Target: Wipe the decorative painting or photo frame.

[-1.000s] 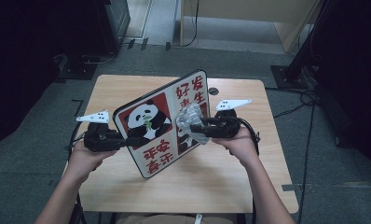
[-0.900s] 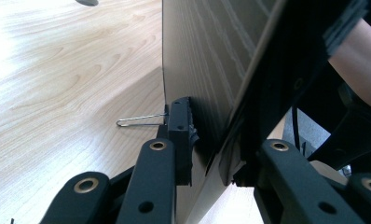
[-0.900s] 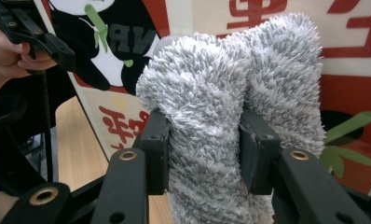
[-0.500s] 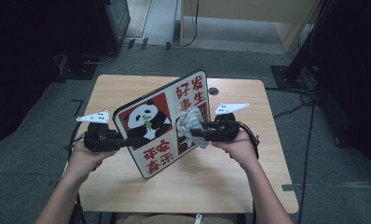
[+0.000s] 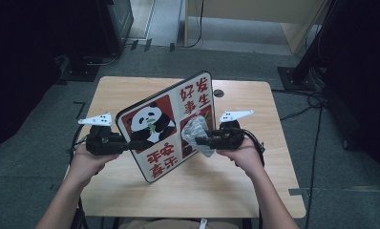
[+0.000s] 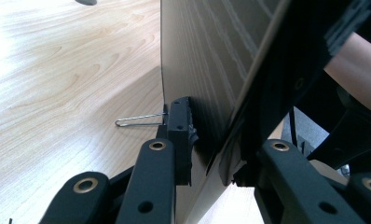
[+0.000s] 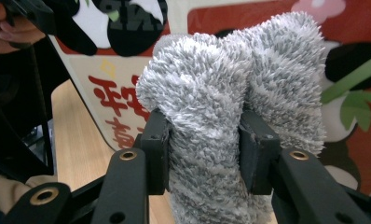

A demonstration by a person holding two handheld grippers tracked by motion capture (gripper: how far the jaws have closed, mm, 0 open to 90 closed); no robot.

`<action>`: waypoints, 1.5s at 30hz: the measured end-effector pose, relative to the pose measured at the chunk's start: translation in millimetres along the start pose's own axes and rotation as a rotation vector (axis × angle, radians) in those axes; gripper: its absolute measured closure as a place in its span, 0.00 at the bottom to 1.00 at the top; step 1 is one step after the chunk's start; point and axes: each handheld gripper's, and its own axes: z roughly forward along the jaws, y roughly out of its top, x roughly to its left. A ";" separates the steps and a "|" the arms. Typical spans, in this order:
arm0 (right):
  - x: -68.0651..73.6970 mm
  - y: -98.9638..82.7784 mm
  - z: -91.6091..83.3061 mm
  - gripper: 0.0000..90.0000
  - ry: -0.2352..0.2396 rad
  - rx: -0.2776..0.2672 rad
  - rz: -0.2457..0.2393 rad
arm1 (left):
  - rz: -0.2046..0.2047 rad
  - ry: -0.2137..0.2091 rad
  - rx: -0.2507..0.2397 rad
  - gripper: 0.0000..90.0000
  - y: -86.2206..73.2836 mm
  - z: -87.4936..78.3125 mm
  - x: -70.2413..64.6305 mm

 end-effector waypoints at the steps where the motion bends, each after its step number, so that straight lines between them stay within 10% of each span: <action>1: 0.0 -0.9 0.4 0.67 -0.001 0.002 0.003 | -0.002 0.000 -0.001 0.83 -0.1 0.1 -0.2; 45: -12.9 -54.2 27.3 0.67 0.011 0.168 0.088 | -0.005 -0.001 -0.005 0.82 -0.7 0.1 -0.6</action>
